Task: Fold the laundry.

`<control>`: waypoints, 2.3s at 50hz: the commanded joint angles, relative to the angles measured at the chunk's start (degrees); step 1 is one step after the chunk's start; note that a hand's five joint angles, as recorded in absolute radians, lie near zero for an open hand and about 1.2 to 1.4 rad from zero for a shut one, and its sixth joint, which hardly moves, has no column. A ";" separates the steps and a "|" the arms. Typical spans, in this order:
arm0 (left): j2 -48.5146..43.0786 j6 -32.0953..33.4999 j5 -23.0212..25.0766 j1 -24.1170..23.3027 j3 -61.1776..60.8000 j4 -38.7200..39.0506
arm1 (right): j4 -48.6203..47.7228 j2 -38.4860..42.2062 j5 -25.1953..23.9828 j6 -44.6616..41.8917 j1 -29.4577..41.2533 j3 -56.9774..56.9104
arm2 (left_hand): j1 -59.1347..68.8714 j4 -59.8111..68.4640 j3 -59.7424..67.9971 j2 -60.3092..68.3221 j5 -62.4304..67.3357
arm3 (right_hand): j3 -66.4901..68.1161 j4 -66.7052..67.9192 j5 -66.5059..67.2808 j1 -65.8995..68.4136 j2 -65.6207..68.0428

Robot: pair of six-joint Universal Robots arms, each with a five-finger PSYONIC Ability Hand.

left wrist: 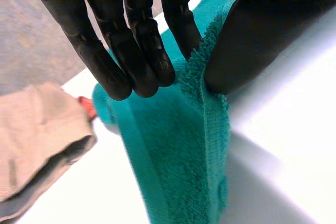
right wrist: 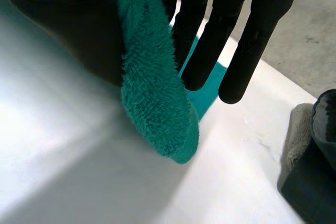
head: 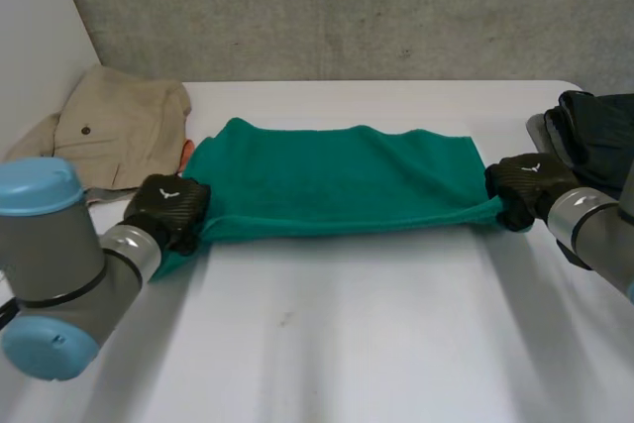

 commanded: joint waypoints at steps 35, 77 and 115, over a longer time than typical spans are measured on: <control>0.54 13.37 -3.06 -3.45 38.88 11.53 | -25.66 -8.26 7.25 12.63 0.43 -16.99 | 13.68 11.73 12.15 11.63 13.93 | 11.74 11.37 13.77 15.54 12.52; -15.19 14.96 3.00 3.67 2.58 25.94 | -7.63 8.00 -1.45 1.20 -5.02 -4.51 | -21.32 -23.27 -22.85 -23.37 -21.07 | 11.74 11.37 13.77 15.54 12.52; -10.53 11.62 5.99 3.76 2.22 17.76 | -17.21 3.34 -17.62 -32.63 -3.09 11.93 | 13.68 11.73 12.15 11.63 13.93 | -29.86 -30.23 -27.83 -26.06 -29.08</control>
